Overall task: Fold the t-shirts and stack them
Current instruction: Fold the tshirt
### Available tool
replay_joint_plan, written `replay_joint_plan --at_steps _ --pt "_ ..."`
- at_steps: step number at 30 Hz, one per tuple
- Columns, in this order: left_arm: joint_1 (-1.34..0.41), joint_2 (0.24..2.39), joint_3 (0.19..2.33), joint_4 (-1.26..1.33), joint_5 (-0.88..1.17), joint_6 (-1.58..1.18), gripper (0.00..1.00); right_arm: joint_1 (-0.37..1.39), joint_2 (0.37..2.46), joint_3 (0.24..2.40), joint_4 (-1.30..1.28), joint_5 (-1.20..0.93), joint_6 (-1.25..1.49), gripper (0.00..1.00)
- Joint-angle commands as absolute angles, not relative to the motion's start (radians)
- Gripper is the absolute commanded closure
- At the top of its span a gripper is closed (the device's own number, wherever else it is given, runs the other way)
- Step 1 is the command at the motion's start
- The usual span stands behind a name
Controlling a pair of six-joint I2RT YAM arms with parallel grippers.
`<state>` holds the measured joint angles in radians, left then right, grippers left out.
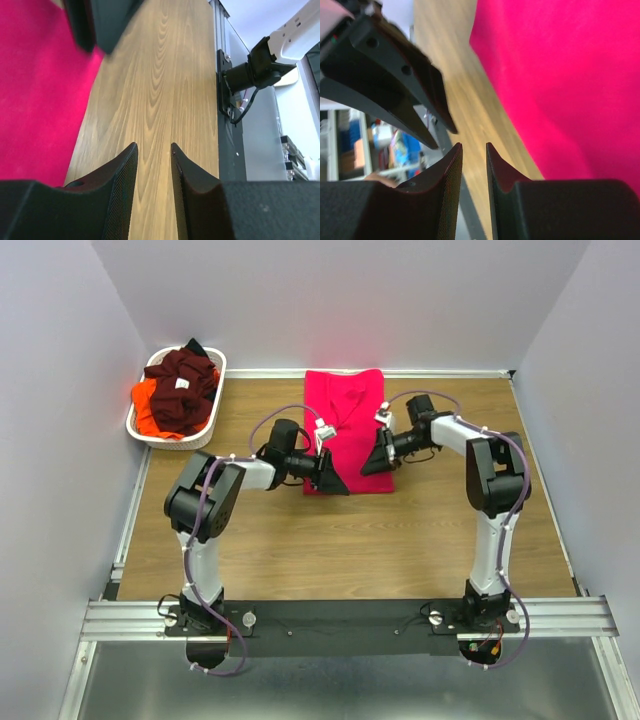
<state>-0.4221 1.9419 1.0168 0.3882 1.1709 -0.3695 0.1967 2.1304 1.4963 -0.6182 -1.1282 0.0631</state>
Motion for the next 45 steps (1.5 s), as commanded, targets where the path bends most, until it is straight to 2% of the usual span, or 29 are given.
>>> replay_joint_plan --at_steps 1,12,20,25,26,28,29,32,34,37,42,45 --pt "-0.416 2.029 1.031 0.463 1.158 -0.445 0.6 0.248 2.174 1.451 -0.609 -1.161 0.089 0.68" --pt "-0.312 2.175 1.023 0.503 1.169 -0.503 0.6 0.226 2.307 1.404 -0.603 -1.089 0.026 0.7" --pt "-0.227 2.175 0.942 0.486 1.219 -0.486 0.6 0.149 2.281 1.332 -0.627 -1.209 0.02 0.67" --pt "-0.209 2.08 0.962 0.29 1.232 -0.265 0.6 0.143 2.178 1.35 -0.705 -1.238 -0.024 0.64" --pt "-0.209 2.057 0.983 0.173 1.23 -0.2 0.6 0.141 2.136 1.364 -0.725 -1.235 -0.034 0.64" --pt "-0.209 1.985 1.006 0.053 1.226 -0.091 0.6 0.137 2.088 1.419 -0.802 -1.189 -0.087 0.62" --pt "-0.207 1.961 1.043 -0.081 1.214 0.052 0.6 0.137 2.071 1.451 -0.848 -1.162 -0.13 0.62" --pt "-0.207 1.841 1.115 -0.251 1.123 0.255 0.6 0.137 2.014 1.555 -0.972 -0.999 -0.271 0.62" --pt "-0.209 1.786 1.134 -0.256 1.004 0.317 0.6 0.137 1.968 1.56 -0.982 -0.821 -0.378 0.62" --pt "-0.21 1.707 1.158 -0.267 0.928 0.486 0.6 0.152 1.922 1.517 -0.95 -0.577 -0.483 0.63" --pt "-0.262 1.645 1.166 -0.313 0.779 0.786 0.59 0.182 1.842 1.431 -0.862 -0.408 -0.615 0.64" --pt "-0.349 1.609 1.114 -0.319 0.678 1.0 0.59 0.219 1.816 1.399 -0.802 -0.358 -0.666 0.67"
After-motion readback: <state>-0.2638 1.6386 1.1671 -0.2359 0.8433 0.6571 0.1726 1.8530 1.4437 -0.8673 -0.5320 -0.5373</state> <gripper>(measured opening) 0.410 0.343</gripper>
